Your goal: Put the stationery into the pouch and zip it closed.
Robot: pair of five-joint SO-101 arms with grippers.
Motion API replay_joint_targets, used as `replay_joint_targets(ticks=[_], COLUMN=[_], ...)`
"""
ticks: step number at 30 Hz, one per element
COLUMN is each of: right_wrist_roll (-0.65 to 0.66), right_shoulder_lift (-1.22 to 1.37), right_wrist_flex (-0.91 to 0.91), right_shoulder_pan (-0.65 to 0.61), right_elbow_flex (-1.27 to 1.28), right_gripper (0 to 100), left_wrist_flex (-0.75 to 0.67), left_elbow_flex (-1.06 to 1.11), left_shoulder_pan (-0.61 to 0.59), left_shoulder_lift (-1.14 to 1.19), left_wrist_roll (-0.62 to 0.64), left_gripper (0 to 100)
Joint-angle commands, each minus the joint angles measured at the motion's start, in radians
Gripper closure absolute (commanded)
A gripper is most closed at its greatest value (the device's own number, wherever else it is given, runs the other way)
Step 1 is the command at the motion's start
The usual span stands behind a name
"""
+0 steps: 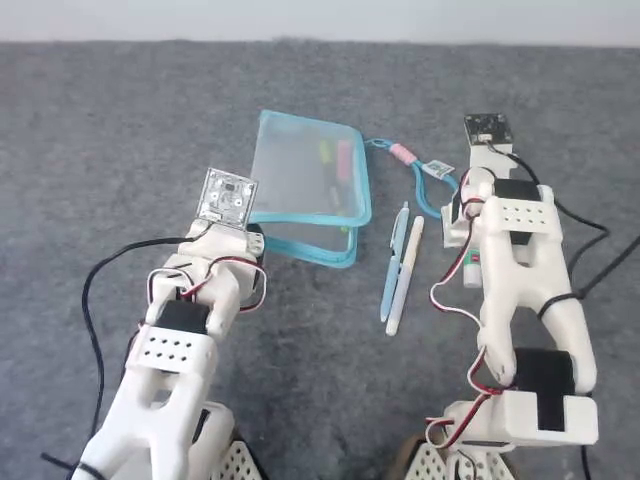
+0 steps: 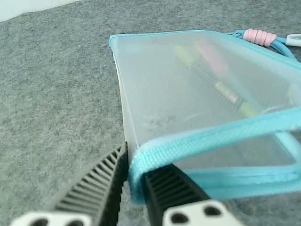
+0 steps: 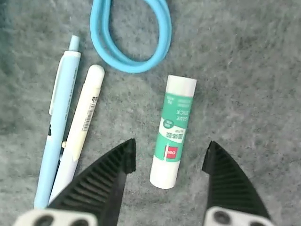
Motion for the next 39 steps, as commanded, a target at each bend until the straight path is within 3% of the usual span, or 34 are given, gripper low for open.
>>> replay_joint_targets(ticks=[1,9,21,27,35,39], right_wrist_roll=[0.015,0.017,0.017,0.009,0.009,0.009], right_shoulder_lift=[-0.016,-0.016,-0.015,-0.015,-0.016,-0.028], right_wrist_flex=[-0.004,-0.124,-0.133,-0.134,-0.133,-0.128], right_shoulder_pan=[0.015,0.015,0.068,0.081,0.085,0.085], right_elbow_flex=[0.008,0.181,0.239,0.236,0.236,0.235], right_gripper=[77.2,77.2,77.5,89.4,90.9,99.6], left_wrist_flex=[-0.028,-0.026,-0.026,-0.026,-0.026,-0.026], left_elbow_flex=[-0.018,-0.016,-0.016,-0.015,-0.004,-0.004], left_shoulder_pan=[0.003,0.003,0.003,0.0,0.003,0.003], left_shoulder_lift=[-0.002,0.002,0.002,0.002,-0.006,-0.006], left_wrist_roll=[0.002,0.002,0.002,0.002,0.002,0.002], left_gripper=[99,99,99,99,99,99])
